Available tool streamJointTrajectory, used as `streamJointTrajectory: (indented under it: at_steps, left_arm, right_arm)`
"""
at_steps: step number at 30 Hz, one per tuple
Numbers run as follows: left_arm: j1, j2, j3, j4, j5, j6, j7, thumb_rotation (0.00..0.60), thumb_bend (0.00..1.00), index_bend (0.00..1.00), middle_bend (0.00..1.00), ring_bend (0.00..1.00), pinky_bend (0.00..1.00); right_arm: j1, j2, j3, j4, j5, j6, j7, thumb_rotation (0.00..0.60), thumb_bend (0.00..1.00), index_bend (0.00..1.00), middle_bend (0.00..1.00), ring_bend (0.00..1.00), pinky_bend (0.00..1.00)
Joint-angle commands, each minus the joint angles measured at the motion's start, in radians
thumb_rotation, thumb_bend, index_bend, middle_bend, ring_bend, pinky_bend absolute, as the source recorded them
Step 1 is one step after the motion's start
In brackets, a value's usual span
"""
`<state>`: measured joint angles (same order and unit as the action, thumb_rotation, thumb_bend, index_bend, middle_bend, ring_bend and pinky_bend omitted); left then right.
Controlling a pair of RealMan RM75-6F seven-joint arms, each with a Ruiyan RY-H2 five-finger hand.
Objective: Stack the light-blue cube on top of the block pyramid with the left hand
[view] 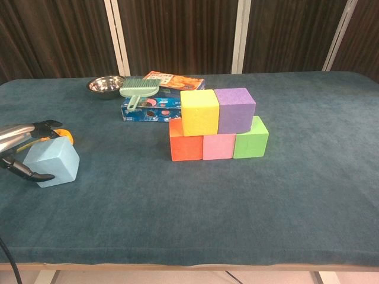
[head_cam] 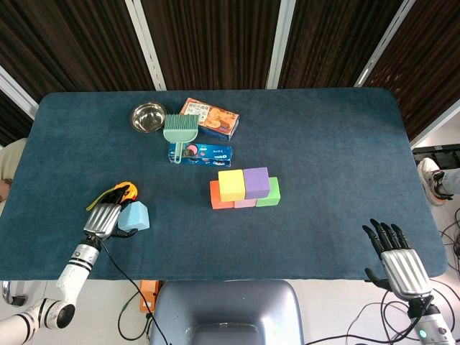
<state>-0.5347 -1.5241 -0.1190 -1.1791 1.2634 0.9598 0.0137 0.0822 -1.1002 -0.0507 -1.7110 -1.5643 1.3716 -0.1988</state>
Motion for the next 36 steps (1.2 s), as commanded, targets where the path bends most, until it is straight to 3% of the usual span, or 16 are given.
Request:
streamJointTrajectory:
  at_steps: [1, 7, 11, 16, 19, 23, 27, 32, 36]
  left_arm:
    - [-0.002, 0.008, -0.003, -0.006, 0.008, 0.005, -0.01, 0.572, 0.28, 0.47, 0.04, 0.0, 0.14]
    - [-0.003, 0.019, -0.016, -0.026, 0.038, 0.064, 0.001, 0.6, 0.47, 0.61, 0.26, 0.13, 0.19]
    - [-0.007, 0.037, -0.04, -0.073, 0.048, 0.12, 0.05, 0.6, 0.53, 0.68, 0.44, 0.31, 0.25]
    - [-0.023, 0.096, -0.096, -0.216, 0.013, 0.163, 0.178, 0.6, 0.55, 0.71, 0.47, 0.35, 0.26]
    - [-0.042, 0.15, -0.156, -0.379, -0.066, 0.156, 0.245, 0.6, 0.56, 0.71, 0.48, 0.38, 0.26]
    - [-0.112, 0.243, -0.241, -0.606, -0.242, 0.089, 0.378, 0.6, 0.56, 0.71, 0.48, 0.38, 0.26]
    - [-0.233, 0.31, -0.319, -0.748, -0.512, 0.035, 0.521, 0.6, 0.56, 0.71, 0.48, 0.37, 0.26]
    - [-0.471, 0.312, -0.371, -0.79, -0.856, 0.105, 0.77, 0.6, 0.57, 0.71, 0.48, 0.36, 0.24]
    - [-0.634, 0.26, -0.389, -0.752, -1.043, 0.177, 0.899, 0.6, 0.57, 0.71, 0.48, 0.36, 0.23]
  right_arm:
    - [0.001, -0.002, 0.0, 0.0, 0.002, -0.002, -0.005, 0.6, 0.21, 0.0, 0.0, 0.0, 0.0]
    - [0.002, -0.004, 0.002, 0.0, 0.006, -0.006, -0.008, 0.6, 0.21, 0.0, 0.0, 0.0, 0.0]
    - [0.003, -0.003, 0.002, -0.002, 0.005, -0.007, -0.006, 0.6, 0.21, 0.0, 0.0, 0.0, 0.0]
    - [0.002, 0.001, 0.001, -0.001, 0.002, -0.005, 0.007, 0.6, 0.21, 0.0, 0.0, 0.0, 0.0]
    - [0.003, 0.004, 0.001, -0.001, 0.0, -0.005, 0.016, 0.6, 0.21, 0.0, 0.0, 0.0, 0.0]
    - [0.005, 0.01, -0.001, -0.002, -0.003, -0.008, 0.031, 0.6, 0.21, 0.0, 0.0, 0.0, 0.0]
    - [0.005, 0.026, 0.0, -0.003, -0.005, -0.004, 0.072, 0.6, 0.21, 0.0, 0.0, 0.0, 0.0]
    - [0.01, 0.045, 0.005, 0.004, -0.001, -0.009, 0.129, 0.6, 0.21, 0.0, 0.0, 0.0, 0.0]
    - [0.019, 0.055, 0.007, 0.011, 0.004, -0.026, 0.157, 0.6, 0.21, 0.0, 0.0, 0.0, 0.0]
